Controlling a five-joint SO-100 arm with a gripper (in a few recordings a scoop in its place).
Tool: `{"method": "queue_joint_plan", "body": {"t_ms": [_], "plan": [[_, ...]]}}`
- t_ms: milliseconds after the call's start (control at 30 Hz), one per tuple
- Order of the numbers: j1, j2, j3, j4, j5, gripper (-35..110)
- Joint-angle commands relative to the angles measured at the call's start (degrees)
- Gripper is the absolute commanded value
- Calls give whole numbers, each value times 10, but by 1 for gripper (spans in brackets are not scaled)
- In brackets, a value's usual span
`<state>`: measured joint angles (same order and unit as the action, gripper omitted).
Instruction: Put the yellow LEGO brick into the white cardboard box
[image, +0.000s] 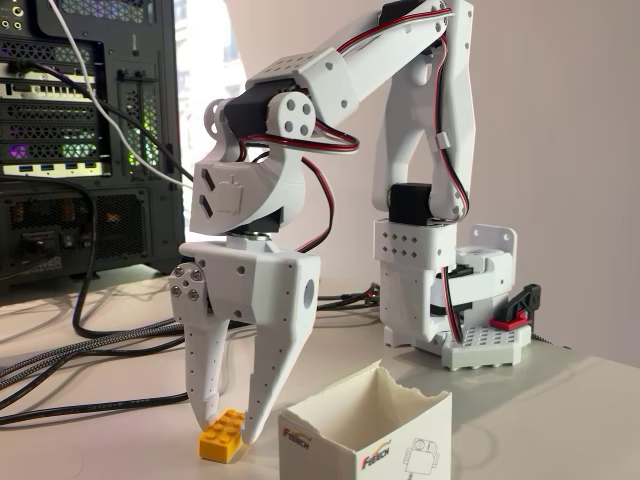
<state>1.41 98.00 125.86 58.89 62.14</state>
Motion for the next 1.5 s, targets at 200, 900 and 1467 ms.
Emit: {"method": "queue_joint_plan", "body": {"t_ms": [200, 900, 1467], "plan": [[24, -14, -29, 1, -33, 12], [29, 52, -57, 35, -141, -9], [-163, 221, -179, 139, -355, -9]]}}
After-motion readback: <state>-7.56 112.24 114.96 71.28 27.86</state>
